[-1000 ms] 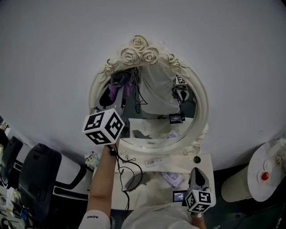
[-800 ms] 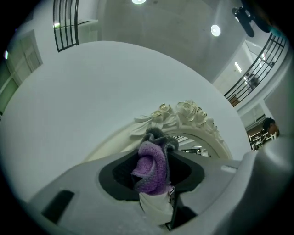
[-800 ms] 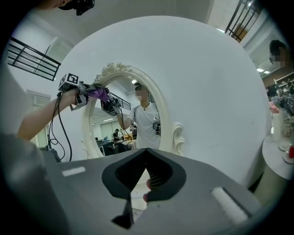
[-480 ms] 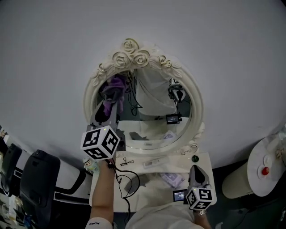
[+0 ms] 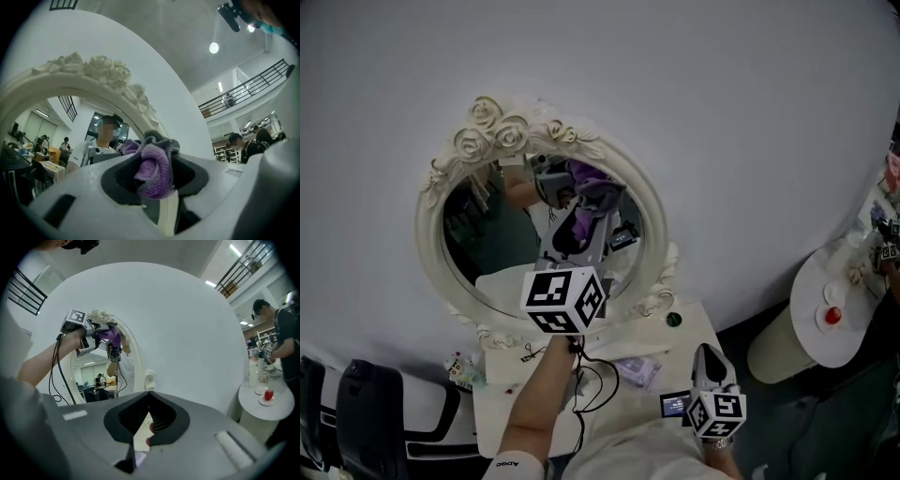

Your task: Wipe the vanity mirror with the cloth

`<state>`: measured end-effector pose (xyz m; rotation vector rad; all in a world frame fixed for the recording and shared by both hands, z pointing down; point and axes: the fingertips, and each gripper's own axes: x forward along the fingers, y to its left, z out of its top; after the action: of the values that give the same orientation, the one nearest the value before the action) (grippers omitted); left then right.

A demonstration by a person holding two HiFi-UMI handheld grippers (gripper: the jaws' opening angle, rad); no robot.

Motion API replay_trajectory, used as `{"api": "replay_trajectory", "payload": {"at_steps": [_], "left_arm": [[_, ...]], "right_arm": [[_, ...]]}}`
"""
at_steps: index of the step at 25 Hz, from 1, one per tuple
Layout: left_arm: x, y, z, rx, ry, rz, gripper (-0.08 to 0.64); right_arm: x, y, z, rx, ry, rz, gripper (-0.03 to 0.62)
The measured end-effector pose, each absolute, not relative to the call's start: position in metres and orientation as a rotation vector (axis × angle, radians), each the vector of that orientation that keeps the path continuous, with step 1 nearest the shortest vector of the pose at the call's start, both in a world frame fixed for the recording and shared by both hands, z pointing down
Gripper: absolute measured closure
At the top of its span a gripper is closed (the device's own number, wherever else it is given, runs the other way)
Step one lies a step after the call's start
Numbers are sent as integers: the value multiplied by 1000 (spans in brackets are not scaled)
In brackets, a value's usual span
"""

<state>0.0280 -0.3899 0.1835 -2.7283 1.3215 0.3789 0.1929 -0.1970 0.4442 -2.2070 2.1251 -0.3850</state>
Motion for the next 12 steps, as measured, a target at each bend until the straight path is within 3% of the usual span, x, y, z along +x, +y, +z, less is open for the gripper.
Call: {"api": "replay_trajectory", "payload": {"at_steps": [6, 12], "left_arm": [[64, -398, 201, -2781, 1303, 372, 399], [45, -403, 207, -2745, 1346, 351, 397]], "right_arm": [[238, -163, 453, -2356, 1947, -419, 584], [232, -160, 462, -2361, 1980, -458, 584]]}}
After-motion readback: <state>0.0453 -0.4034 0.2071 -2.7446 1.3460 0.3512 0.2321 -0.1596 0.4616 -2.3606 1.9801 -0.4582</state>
